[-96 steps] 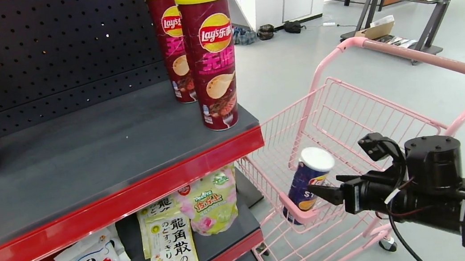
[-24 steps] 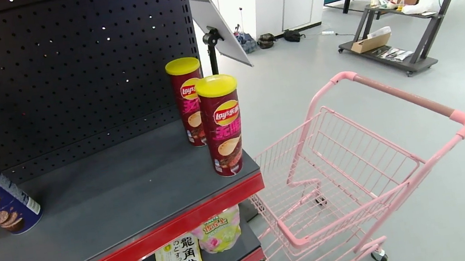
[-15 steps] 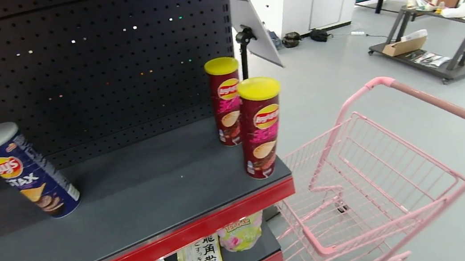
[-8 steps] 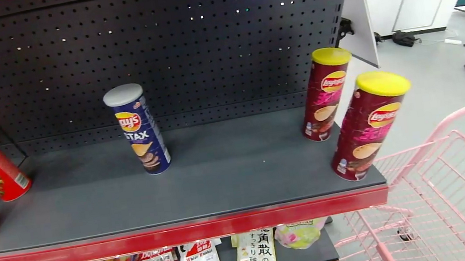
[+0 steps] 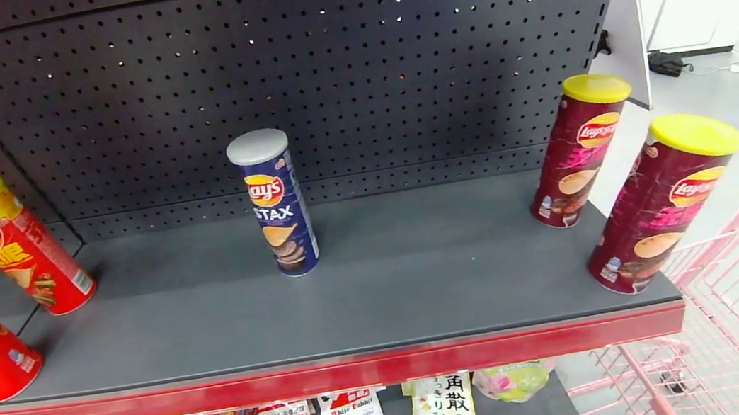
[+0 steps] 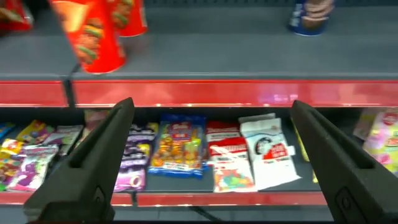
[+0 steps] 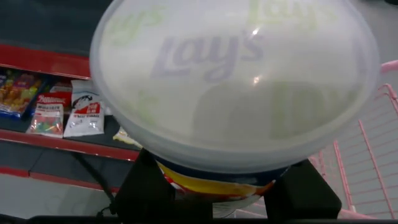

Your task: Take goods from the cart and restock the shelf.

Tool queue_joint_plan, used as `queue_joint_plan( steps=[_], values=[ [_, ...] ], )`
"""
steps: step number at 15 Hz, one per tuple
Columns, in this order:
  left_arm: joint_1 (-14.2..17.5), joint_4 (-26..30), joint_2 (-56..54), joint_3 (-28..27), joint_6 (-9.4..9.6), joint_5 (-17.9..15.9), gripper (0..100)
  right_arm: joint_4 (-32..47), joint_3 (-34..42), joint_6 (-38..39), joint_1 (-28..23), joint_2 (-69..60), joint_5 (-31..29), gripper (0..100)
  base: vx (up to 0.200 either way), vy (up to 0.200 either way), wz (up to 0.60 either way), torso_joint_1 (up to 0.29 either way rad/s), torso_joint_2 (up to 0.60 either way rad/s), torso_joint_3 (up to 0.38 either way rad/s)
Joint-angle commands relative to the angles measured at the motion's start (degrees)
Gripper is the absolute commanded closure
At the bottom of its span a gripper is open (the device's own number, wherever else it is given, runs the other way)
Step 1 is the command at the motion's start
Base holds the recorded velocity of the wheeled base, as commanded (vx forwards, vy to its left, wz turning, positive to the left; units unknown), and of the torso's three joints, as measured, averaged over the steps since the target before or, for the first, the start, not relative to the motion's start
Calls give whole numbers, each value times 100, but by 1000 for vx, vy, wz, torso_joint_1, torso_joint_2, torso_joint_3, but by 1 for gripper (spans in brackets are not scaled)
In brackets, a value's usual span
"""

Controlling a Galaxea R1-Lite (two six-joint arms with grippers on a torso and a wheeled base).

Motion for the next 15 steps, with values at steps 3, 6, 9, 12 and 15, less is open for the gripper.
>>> queue_joint_plan(
  steps=[3,6,9,12,15],
  values=[
    [1,-1,5,1,0,1,0,-3,55,-4,398,-278,7,100,0,200,0,1,1,1],
    [1,-1,5,1,0,1,0,23,116,-13,609,-383,-2,100,0,133,0,0,0,2],
    [1,-1,5,1,0,1,0,-3,81,-13,724,-330,113,100,0,0,0,0,0,0],
    [1,-1,5,1,0,1,0,-3,90,-13,741,-322,121,100,67,0,0,2,1,2],
    [1,-1,5,1,0,1,0,-3,81,-13,794,-242,130,100,133,0,0,-5,0,3]
  ],
)
